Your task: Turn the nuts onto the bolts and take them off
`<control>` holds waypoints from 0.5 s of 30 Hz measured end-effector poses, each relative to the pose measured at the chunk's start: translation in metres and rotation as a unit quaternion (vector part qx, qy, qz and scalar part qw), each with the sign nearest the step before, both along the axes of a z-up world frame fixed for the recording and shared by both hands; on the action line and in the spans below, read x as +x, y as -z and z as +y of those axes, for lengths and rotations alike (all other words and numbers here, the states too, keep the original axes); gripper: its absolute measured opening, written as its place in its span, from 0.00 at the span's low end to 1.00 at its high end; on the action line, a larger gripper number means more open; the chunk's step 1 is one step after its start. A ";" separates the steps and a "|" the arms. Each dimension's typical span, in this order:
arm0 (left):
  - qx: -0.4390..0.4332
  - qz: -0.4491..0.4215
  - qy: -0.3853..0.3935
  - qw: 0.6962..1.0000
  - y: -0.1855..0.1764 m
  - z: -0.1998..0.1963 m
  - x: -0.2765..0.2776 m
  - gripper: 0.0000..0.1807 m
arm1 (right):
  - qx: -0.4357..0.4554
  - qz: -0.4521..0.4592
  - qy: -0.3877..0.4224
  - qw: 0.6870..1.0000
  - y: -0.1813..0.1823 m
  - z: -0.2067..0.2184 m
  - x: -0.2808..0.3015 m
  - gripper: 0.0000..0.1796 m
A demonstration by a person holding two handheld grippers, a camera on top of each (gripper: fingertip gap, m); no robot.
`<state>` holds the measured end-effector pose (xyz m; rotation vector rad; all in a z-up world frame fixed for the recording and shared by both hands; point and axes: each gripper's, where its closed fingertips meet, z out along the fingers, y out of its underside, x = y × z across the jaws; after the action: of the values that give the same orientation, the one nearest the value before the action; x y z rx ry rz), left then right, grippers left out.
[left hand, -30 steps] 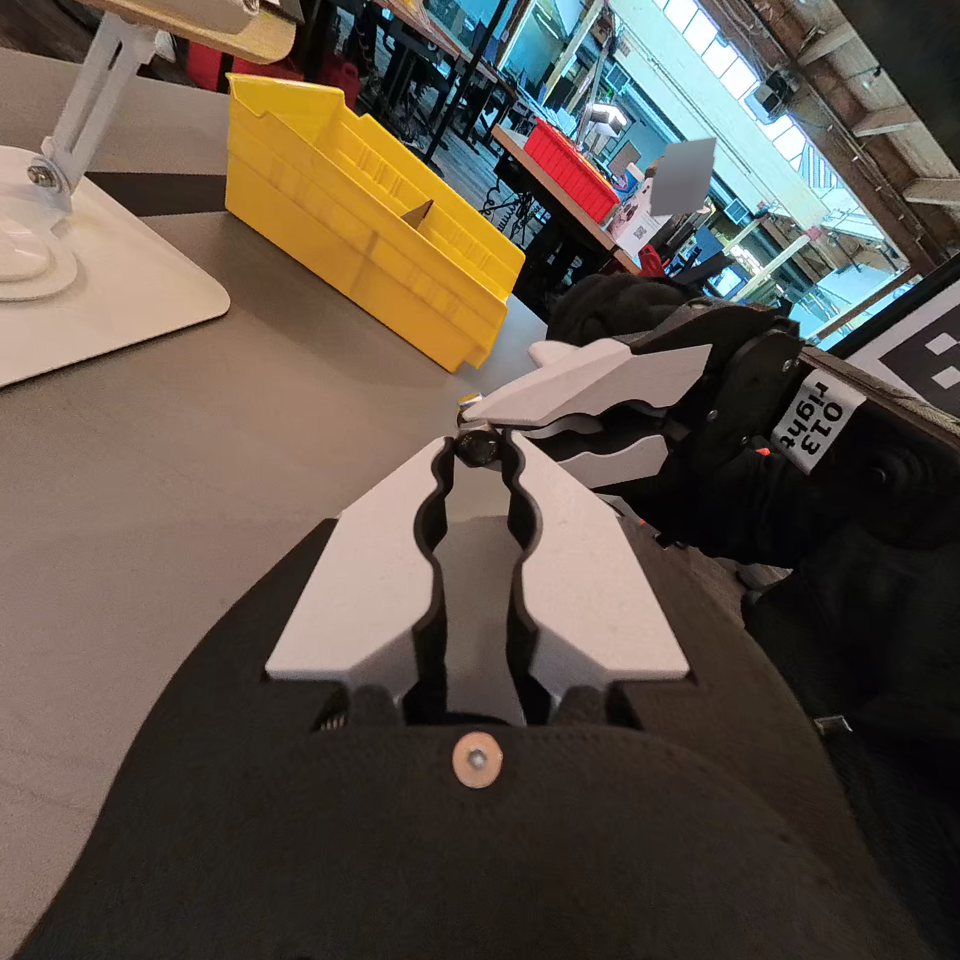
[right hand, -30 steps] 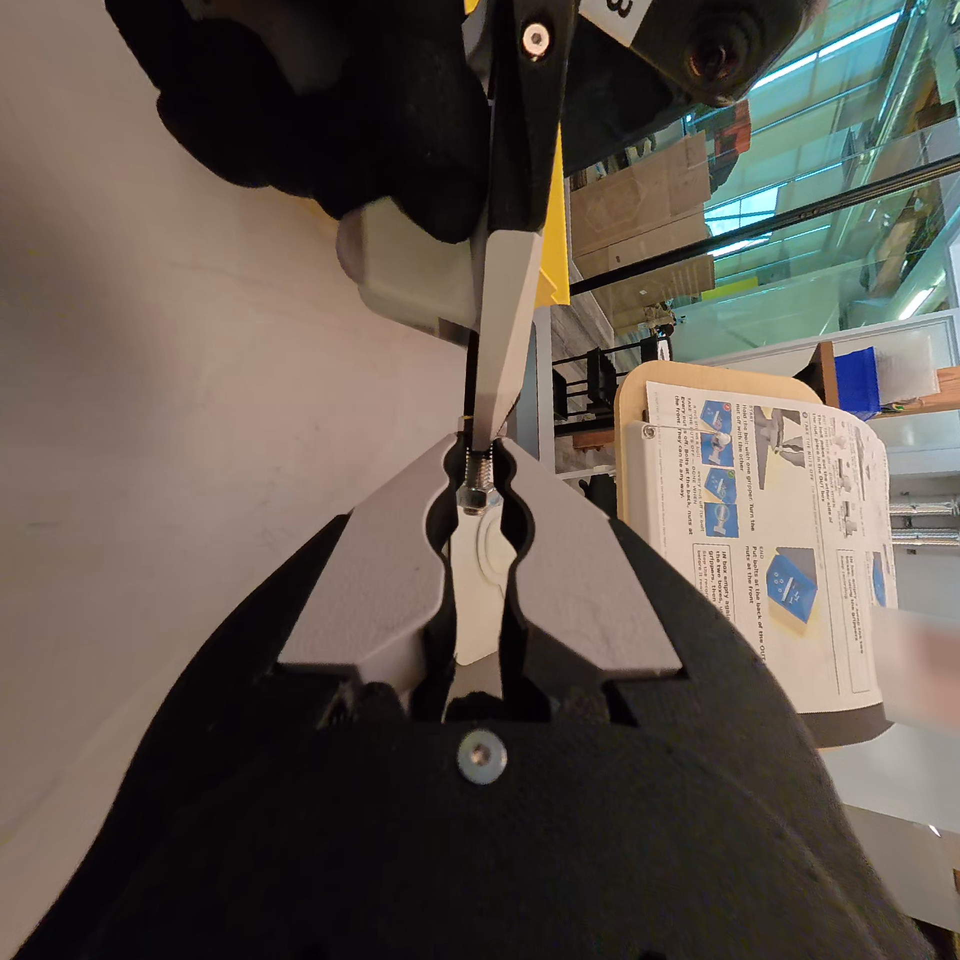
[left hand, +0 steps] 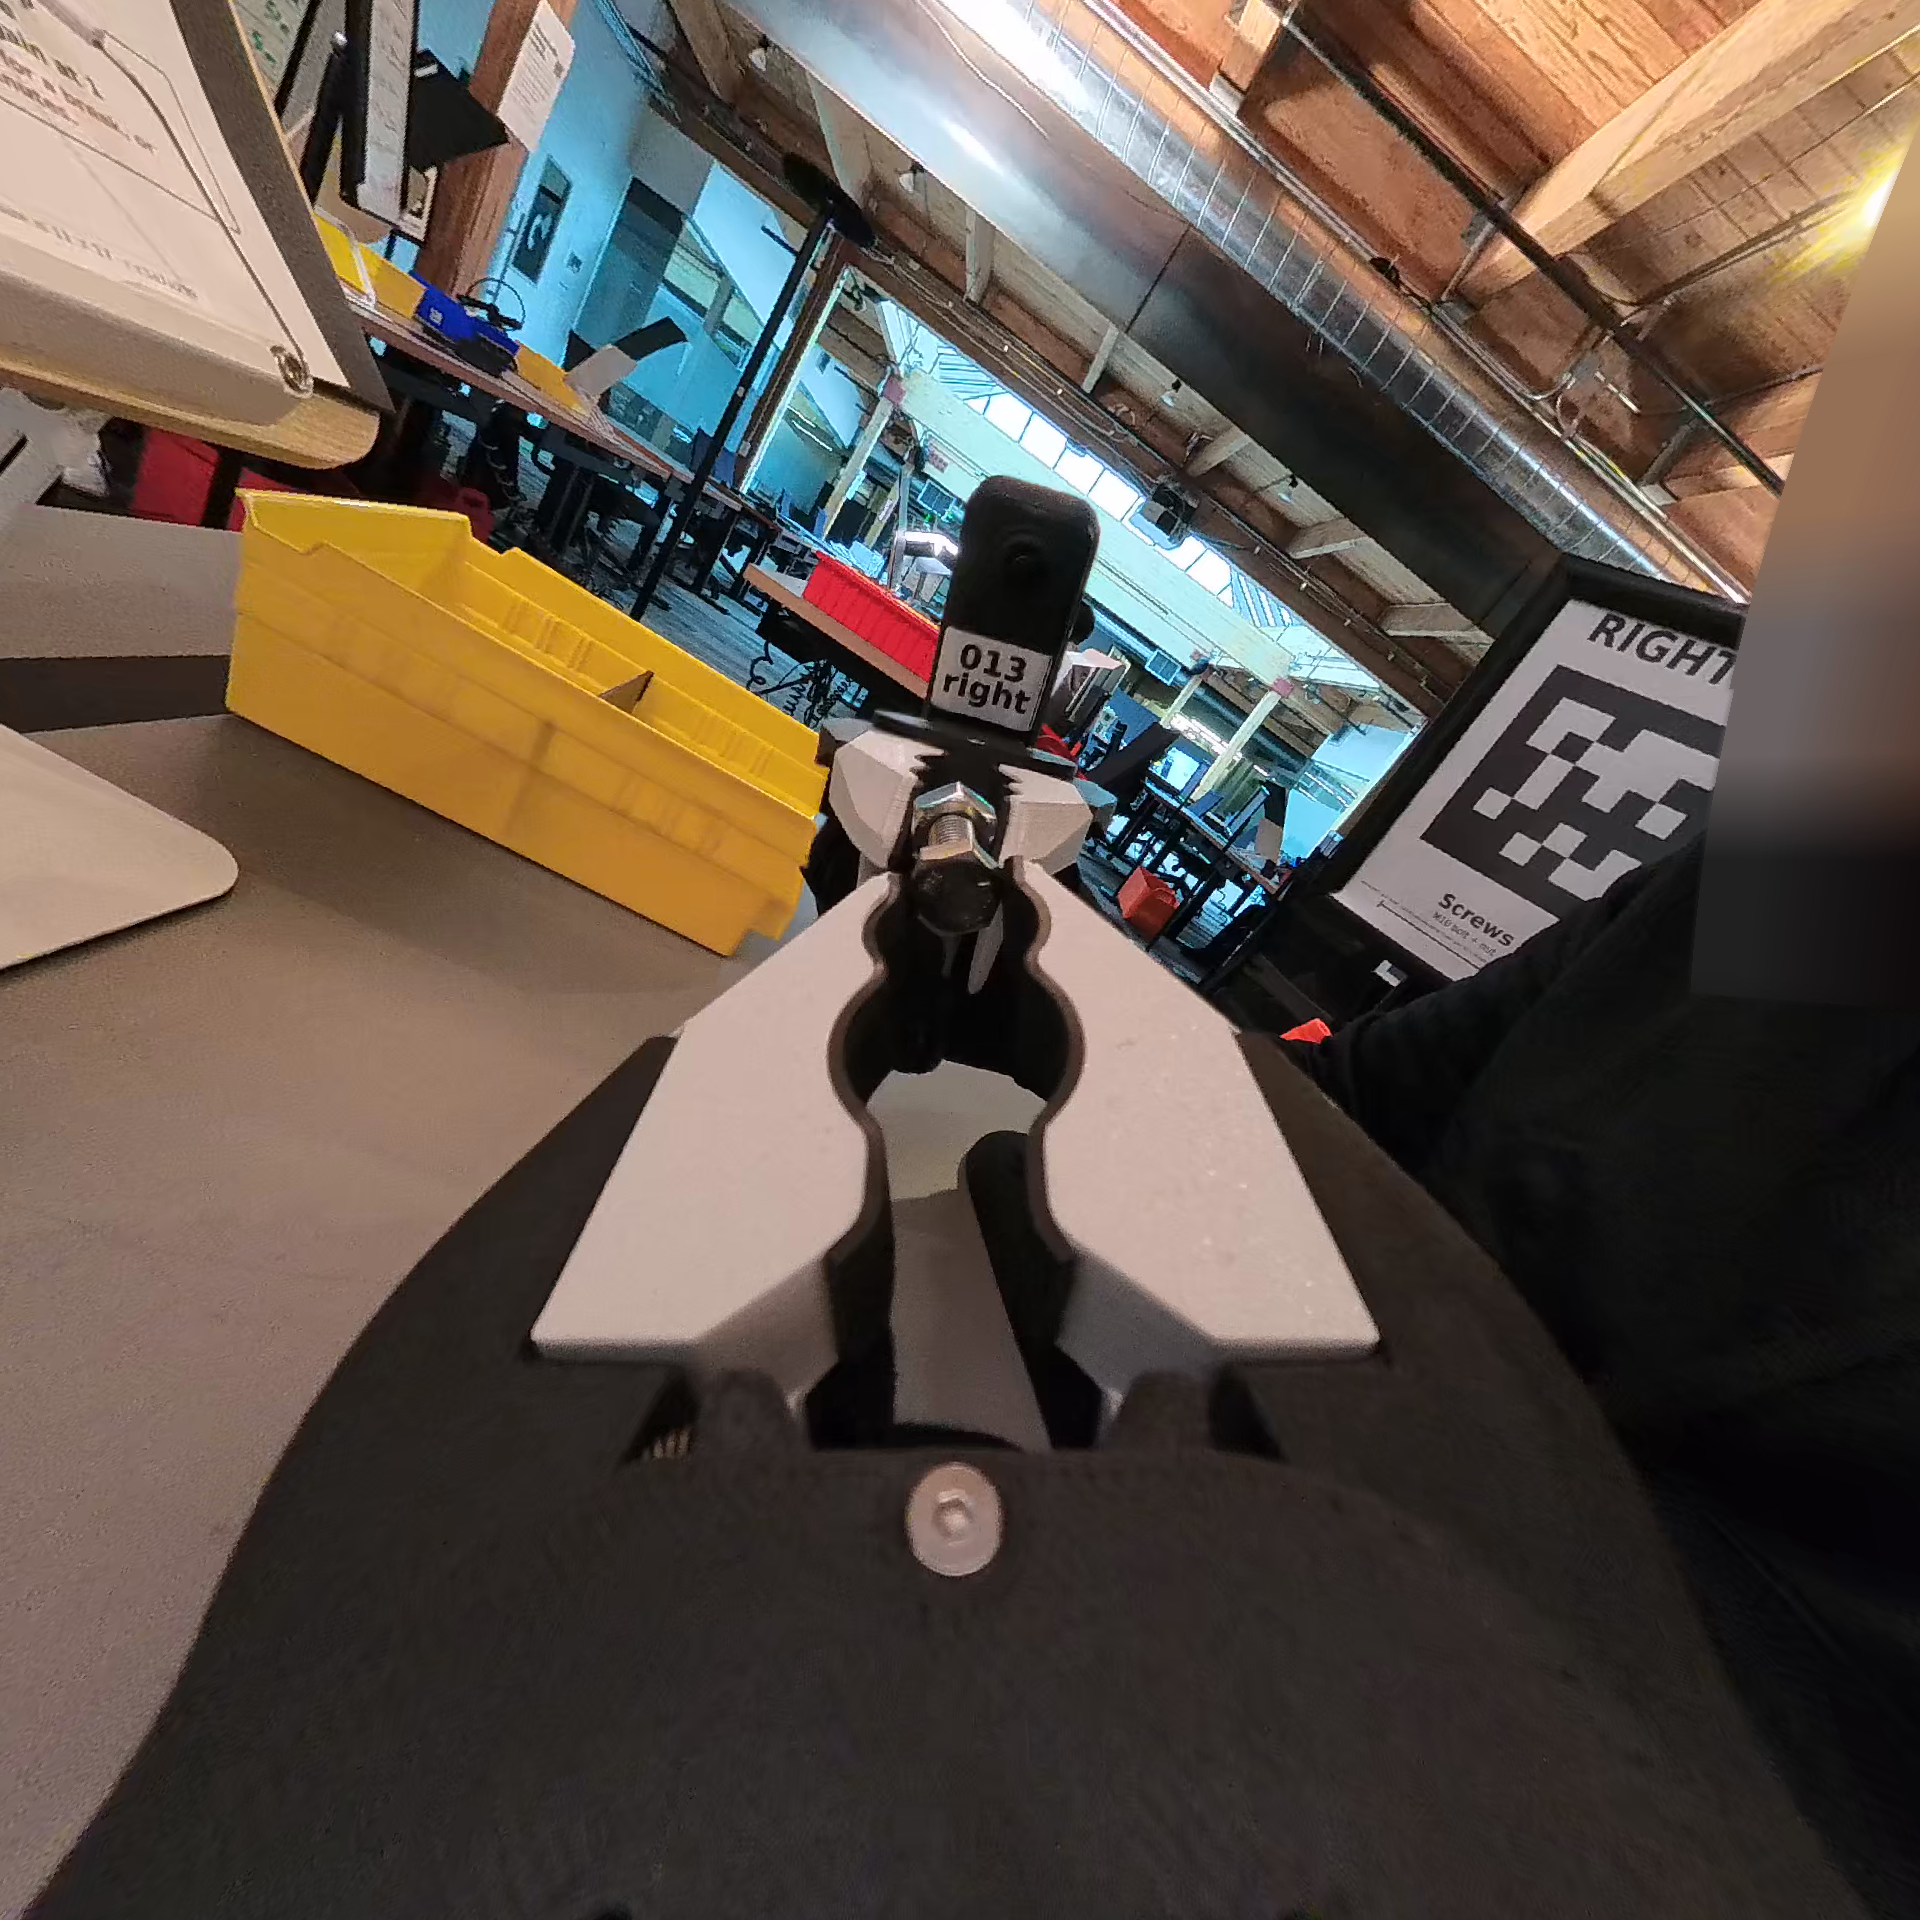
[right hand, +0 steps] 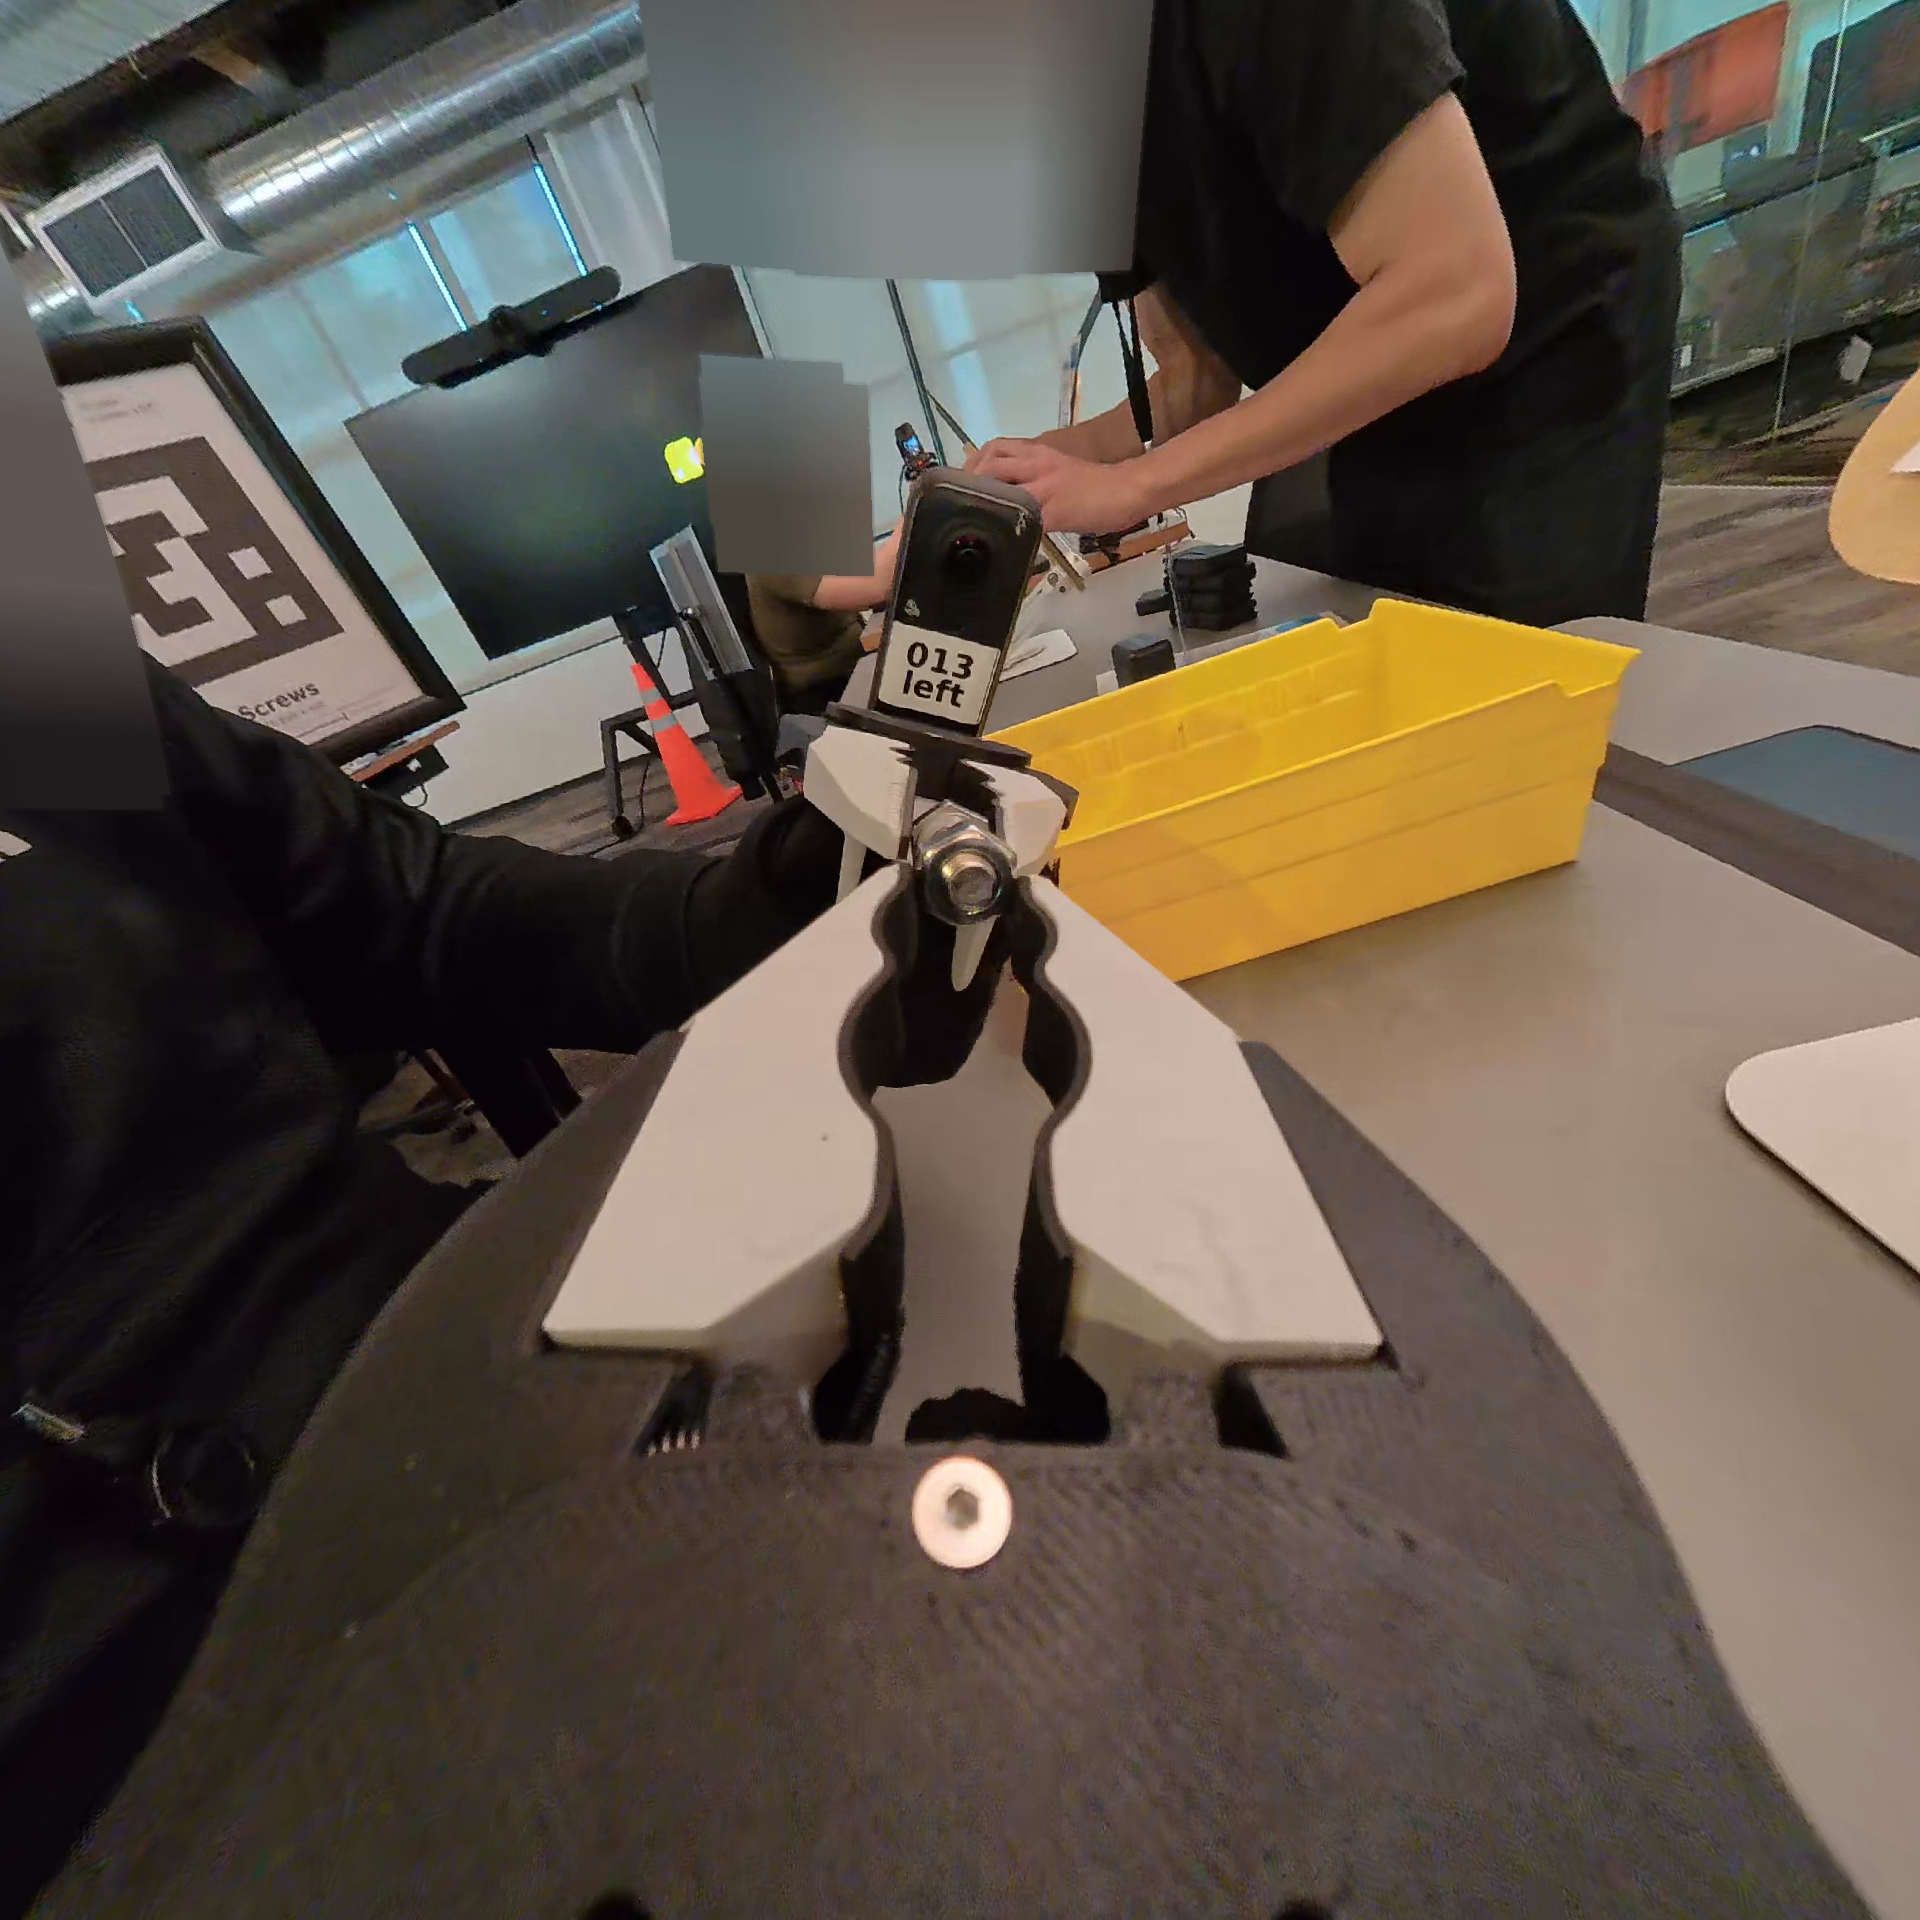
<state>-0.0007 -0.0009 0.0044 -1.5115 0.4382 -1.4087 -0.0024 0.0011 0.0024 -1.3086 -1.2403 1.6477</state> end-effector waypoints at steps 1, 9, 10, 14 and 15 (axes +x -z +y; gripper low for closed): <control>0.001 0.000 0.001 1.000 0.000 0.000 0.000 0.09 | -0.003 0.002 -0.002 1.000 0.000 0.000 0.000 0.08; 0.005 0.002 0.000 1.000 0.000 -0.001 0.001 0.09 | -0.023 0.007 -0.012 1.000 -0.002 -0.001 0.001 0.09; 0.003 0.003 0.000 1.000 0.001 -0.001 0.001 0.09 | -0.018 0.005 -0.010 1.000 -0.001 -0.001 0.001 0.09; 0.005 0.000 0.006 1.000 0.000 -0.002 0.003 0.09 | -0.009 0.009 -0.009 1.000 -0.002 -0.003 0.003 0.08; 0.007 0.002 0.006 1.000 0.000 -0.002 0.004 0.09 | -0.010 0.008 -0.010 1.000 -0.002 -0.002 0.004 0.08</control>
<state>0.0031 -0.0032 0.0041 -1.5025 0.4588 -1.4101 0.0013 -0.0012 0.0041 -1.2968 -1.2337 1.6857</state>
